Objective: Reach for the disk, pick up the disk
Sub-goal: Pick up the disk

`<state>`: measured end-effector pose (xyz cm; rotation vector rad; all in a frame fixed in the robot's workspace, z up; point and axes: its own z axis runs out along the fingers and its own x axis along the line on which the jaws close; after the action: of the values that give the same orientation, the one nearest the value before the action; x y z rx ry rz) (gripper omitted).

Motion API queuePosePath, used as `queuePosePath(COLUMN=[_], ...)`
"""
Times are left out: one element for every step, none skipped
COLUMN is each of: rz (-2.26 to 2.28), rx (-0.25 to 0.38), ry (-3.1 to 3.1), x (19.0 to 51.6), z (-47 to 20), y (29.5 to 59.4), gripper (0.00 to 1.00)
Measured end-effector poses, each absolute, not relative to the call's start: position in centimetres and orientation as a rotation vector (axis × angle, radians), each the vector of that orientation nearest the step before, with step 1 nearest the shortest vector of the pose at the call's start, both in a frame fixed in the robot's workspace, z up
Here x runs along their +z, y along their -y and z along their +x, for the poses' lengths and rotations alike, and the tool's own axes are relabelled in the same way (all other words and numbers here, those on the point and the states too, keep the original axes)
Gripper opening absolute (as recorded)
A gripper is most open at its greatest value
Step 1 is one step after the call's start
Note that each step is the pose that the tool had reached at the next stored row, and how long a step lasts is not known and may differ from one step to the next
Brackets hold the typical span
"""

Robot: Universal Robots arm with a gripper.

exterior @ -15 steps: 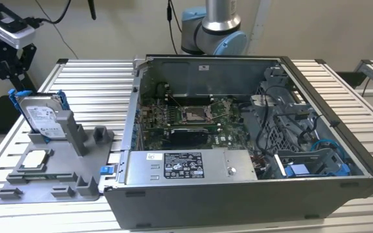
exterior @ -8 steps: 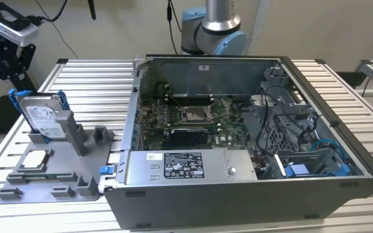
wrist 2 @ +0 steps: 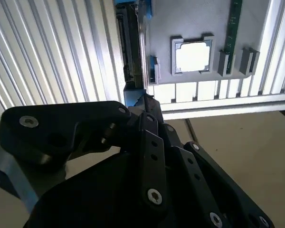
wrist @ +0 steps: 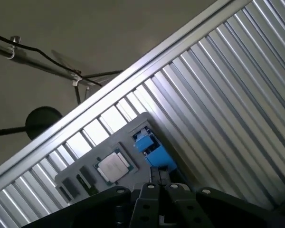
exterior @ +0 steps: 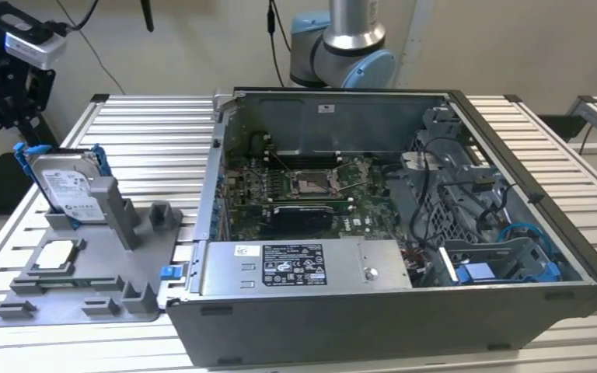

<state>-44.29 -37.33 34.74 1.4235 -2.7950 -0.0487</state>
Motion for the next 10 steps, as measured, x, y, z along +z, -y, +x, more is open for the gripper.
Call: queuePosePath(rz=[1.447, 1.472, 1.495, 1.516, 1.539, 1.560, 1.581, 1.603, 1.623, 1.640], rx=[-0.049, -0.048, -0.048, -0.048, -0.048, -0.048, -0.048, -0.048, -0.048, -0.048], ry=[2.783, 2.769, 2.757, 2.745, 2.732, 2.720, 2.708, 2.694, 2.682, 2.671], x=[34.73, 34.72, 34.72, 34.73, 34.73, 34.73, 34.73, 34.73, 34.73, 34.73], z=[-44.30, -44.29, -44.29, -44.29, -44.29, -44.29, -44.29, -44.29, -44.29, -44.29], y=[37.33, 37.33, 37.33, 37.33, 37.33, 37.33, 37.33, 37.33, 37.33, 37.33], gripper=[0.00, 0.00, 0.00, 0.00, 0.00, 0.00, 0.00, 0.00, 0.00, 0.00])
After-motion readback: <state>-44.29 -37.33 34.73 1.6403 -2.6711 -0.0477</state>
